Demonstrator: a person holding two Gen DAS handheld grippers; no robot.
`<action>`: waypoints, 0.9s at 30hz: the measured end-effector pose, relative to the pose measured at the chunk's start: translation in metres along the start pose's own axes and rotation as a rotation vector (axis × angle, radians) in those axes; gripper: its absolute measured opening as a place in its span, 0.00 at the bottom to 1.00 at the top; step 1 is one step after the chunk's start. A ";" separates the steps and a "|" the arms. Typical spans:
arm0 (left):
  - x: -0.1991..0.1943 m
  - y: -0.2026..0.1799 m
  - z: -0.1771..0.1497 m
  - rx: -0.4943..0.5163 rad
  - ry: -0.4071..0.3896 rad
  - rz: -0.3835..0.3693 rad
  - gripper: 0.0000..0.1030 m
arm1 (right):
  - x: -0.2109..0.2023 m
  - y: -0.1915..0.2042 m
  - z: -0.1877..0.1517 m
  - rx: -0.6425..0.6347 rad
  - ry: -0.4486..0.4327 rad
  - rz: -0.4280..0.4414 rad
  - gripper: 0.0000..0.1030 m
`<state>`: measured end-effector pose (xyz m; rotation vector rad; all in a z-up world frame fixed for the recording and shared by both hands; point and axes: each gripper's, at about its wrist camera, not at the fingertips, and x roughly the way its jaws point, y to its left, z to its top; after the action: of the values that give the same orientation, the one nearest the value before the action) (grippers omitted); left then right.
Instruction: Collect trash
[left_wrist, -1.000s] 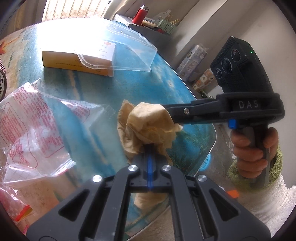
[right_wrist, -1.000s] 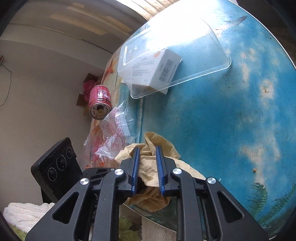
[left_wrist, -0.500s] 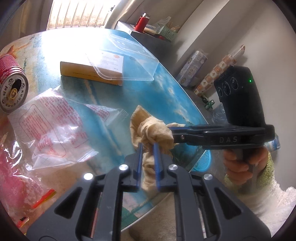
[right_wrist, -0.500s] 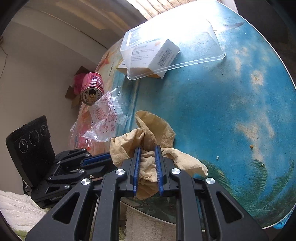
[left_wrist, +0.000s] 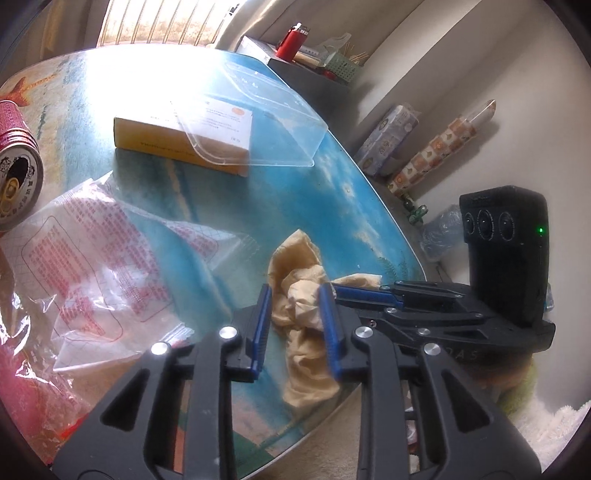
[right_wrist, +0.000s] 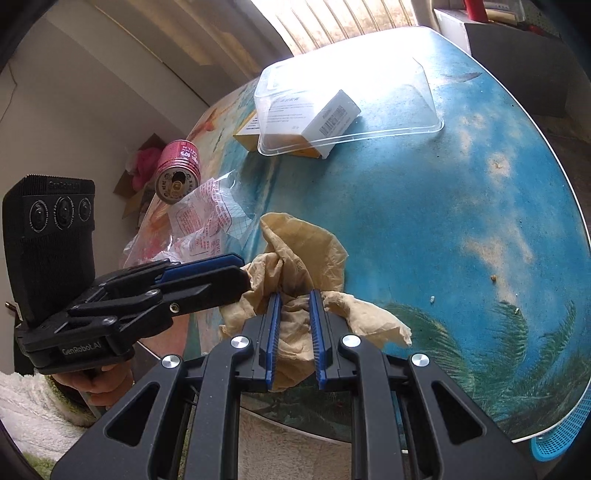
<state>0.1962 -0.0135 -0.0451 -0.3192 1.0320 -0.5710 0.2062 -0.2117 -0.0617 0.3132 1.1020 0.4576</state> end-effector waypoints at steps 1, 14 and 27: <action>0.002 0.000 -0.001 -0.001 0.003 0.003 0.24 | 0.003 0.002 -0.001 0.005 -0.002 0.002 0.16; 0.010 -0.016 -0.013 0.124 0.018 0.145 0.25 | -0.053 -0.040 -0.024 0.241 -0.143 -0.051 0.18; 0.011 -0.015 -0.017 0.143 0.020 0.158 0.24 | -0.021 -0.010 -0.006 0.200 -0.108 0.084 0.18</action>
<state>0.1808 -0.0319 -0.0533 -0.1049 1.0198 -0.5031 0.1946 -0.2307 -0.0524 0.5556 1.0334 0.4005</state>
